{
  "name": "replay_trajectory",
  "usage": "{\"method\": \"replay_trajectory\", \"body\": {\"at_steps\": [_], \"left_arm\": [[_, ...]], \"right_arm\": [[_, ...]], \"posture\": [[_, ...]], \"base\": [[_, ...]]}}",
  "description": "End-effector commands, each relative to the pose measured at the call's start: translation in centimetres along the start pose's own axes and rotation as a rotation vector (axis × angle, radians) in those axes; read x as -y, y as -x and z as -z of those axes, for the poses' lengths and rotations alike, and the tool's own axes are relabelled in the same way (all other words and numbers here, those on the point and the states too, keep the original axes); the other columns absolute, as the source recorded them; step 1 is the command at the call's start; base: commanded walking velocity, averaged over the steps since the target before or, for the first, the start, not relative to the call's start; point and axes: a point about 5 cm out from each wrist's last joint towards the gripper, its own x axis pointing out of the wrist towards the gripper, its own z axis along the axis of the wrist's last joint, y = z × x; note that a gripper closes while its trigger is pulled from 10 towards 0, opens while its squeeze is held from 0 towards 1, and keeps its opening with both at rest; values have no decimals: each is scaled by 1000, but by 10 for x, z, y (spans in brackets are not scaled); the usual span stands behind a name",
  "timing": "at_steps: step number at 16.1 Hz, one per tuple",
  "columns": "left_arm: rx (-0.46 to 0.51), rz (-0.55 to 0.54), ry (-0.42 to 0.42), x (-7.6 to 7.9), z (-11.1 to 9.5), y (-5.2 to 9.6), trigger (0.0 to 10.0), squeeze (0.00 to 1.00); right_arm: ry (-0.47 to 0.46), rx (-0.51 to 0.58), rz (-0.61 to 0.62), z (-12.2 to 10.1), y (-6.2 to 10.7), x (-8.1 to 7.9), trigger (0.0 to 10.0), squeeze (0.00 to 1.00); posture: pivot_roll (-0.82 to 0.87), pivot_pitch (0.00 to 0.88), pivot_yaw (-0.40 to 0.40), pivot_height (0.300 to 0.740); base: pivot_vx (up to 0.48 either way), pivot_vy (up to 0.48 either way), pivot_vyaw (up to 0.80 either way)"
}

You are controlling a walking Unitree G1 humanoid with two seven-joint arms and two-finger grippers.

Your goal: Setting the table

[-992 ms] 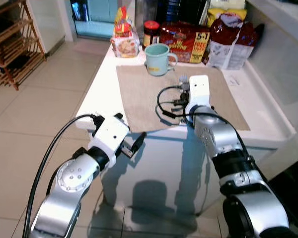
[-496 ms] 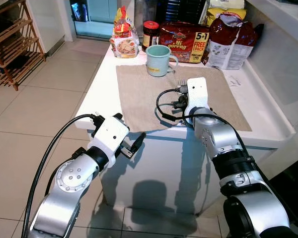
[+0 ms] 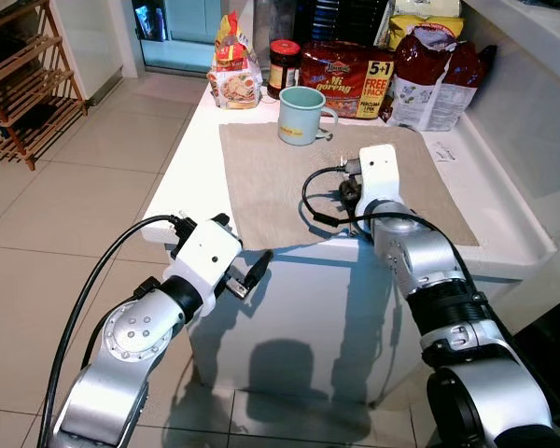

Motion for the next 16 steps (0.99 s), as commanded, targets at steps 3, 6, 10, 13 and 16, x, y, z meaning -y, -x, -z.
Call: {"method": "replay_trajectory", "body": {"at_steps": [3,6,10,13,16], "left_arm": [[-9,17,-10,3,1,2,10000,0],[-12,20,-13,3,2,2,10000,0],[-11,25,-23,-1,1,0,10000,0],[-9,37,-47,-4,-1,1,10000,0],[-12,28,-53,-8,-1,4,10000,0]], "right_arm": [[-9,46,0,-16,3,8,10000,1000],[-63,91,-33,-29,6,7,10000,1000],[-102,11,-83,-40,-7,14,10000,1000],[-97,-108,-199,-39,-9,9,10000,1000],[-83,-132,-200,-45,-7,13,10000,0]], "posture": [[101,0,-83,740],[100,0,-83,740],[94,0,-68,740],[107,0,-76,740],[109,0,-78,740]], "base": [[0,0,0],[0,0,0],[0,0,0],[0,0,0],[0,0,0]]}}
